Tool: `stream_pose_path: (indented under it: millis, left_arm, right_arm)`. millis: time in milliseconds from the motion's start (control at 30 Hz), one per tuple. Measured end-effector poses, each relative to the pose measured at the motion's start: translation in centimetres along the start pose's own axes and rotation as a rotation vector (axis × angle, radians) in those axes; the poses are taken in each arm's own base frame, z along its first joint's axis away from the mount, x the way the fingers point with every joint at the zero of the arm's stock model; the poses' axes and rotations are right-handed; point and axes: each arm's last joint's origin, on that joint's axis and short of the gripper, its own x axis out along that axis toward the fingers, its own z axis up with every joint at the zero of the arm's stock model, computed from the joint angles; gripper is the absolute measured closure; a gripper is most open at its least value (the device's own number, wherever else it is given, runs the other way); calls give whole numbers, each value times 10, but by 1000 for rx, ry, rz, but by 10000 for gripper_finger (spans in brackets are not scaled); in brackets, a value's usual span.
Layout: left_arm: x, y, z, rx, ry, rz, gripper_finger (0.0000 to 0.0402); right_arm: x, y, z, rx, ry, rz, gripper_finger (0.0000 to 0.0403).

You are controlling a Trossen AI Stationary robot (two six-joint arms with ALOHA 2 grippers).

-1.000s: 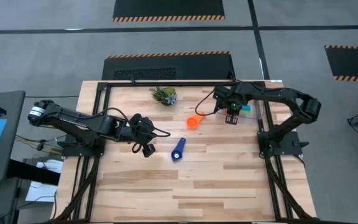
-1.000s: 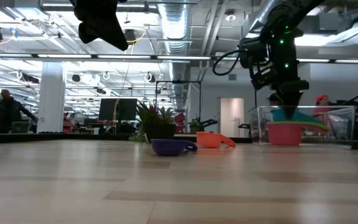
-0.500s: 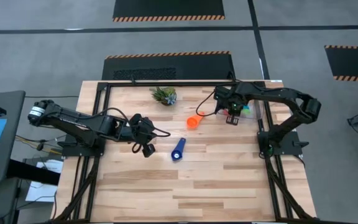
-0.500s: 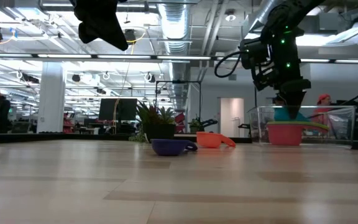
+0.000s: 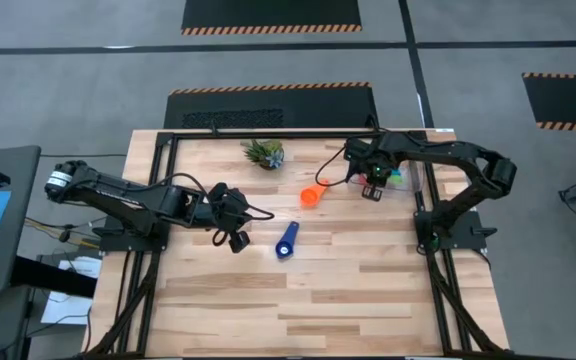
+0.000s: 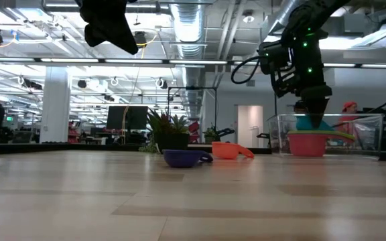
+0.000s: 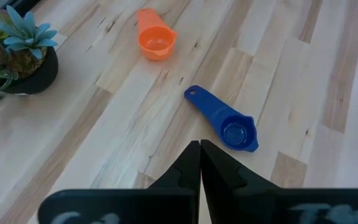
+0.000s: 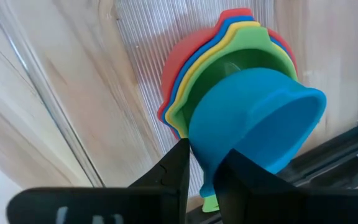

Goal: Nest measuring cups in basket
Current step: Stack the light blue measuring cup on top of the green measuring cup in the transparent bin

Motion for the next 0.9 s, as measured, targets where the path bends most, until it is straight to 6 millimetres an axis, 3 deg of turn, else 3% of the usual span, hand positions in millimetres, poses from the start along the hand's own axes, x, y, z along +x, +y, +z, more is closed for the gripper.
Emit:
stream_pose_path:
  millis: [500,900]
  left_arm:
    - [0,0,0,7,0,0,401]
    - [0,0,0,6,0,0,401]
  right_arm:
    - [0,0,0,10,-1,0,310]
    - [0,0,1,7,-13,-2,192]
